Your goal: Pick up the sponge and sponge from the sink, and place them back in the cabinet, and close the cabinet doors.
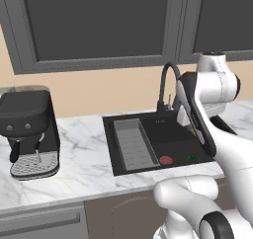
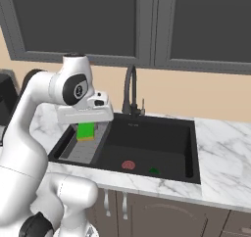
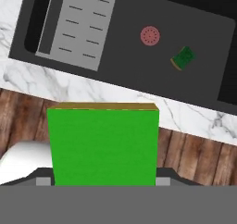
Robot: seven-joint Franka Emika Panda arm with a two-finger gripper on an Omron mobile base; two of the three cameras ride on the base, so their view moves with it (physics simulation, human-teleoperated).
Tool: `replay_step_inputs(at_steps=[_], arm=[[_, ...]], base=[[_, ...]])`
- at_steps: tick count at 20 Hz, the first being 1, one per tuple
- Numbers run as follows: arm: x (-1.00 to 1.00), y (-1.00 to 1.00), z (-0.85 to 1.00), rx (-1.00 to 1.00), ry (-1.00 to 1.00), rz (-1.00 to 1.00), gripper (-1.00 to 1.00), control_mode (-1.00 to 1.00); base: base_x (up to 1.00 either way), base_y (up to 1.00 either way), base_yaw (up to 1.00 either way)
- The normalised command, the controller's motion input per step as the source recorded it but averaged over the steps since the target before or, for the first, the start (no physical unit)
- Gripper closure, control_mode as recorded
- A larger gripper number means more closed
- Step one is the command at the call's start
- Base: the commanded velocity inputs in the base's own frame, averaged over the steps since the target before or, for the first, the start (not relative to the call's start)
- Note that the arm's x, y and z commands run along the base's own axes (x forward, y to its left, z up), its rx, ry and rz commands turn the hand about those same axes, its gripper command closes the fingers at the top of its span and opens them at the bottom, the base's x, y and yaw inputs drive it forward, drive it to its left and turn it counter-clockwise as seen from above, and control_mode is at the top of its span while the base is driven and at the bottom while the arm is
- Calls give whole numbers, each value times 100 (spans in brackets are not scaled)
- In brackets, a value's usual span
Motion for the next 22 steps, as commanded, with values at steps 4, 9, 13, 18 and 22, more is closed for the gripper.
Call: replay_step_inputs(at_steps=[4, 9, 13, 18, 22], arm=[[0, -2, 13, 0, 0, -9, 100, -100], [0, -4, 2, 0, 0, -7, 100, -100], [0, -3, 0, 0, 0, -6, 100, -100], [0, -1, 0, 0, 0, -7, 100, -100], [0, -1, 0, 0, 0, -6, 100, -100]], base=[[0, 0, 0], [0, 0, 0], [0, 0, 0], [0, 0, 0], [0, 0, 0]])
